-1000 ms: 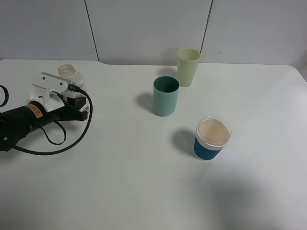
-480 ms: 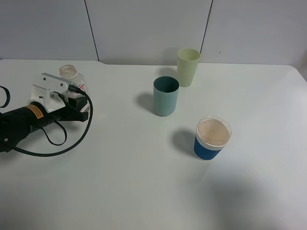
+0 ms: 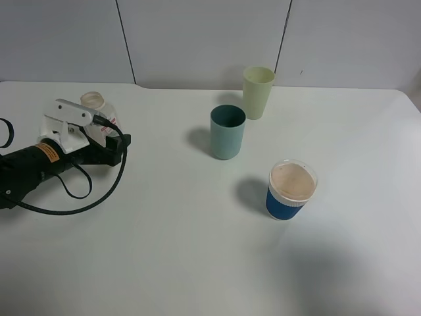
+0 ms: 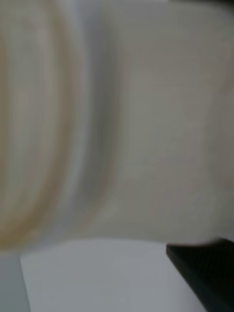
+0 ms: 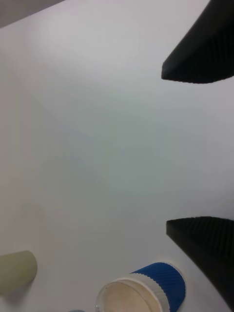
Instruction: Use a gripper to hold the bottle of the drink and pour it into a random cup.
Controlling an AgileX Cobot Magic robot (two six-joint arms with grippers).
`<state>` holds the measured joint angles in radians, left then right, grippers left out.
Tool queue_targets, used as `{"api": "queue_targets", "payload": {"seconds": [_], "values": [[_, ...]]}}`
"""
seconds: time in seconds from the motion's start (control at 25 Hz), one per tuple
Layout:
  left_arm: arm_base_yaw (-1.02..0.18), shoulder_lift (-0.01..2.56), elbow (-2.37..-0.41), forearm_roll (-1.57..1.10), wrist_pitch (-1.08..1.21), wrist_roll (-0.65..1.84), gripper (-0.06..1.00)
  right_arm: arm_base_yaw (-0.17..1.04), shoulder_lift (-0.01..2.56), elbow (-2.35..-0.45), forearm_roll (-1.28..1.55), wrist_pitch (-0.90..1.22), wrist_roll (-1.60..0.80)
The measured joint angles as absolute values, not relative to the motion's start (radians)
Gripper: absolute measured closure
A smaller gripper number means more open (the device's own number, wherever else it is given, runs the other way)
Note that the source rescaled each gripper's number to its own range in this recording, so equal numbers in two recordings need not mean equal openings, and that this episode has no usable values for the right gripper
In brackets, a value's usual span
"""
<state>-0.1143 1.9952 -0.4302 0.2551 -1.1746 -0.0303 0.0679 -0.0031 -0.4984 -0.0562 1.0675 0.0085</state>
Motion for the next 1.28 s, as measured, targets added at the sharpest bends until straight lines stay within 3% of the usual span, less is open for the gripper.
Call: {"api": "queue_targets", "payload": {"seconds": [0.36,0.84,1.28], "values": [[-0.114,1.957,-0.421,0.255,-1.175,-0.032,0.19,0.068,-0.003,-0.498,-0.056,1.067,0.009],[-0.114,1.697,-0.406,0.240,-1.111,-0.033,0.19,0.068,-0.003,-0.498,-0.056,1.067,0.009],[-0.114,1.354,-0.404,0.181,-0.826,-0.032,0.19,0.068,-0.003,-0.498,-0.056,1.067,0.009]]}}
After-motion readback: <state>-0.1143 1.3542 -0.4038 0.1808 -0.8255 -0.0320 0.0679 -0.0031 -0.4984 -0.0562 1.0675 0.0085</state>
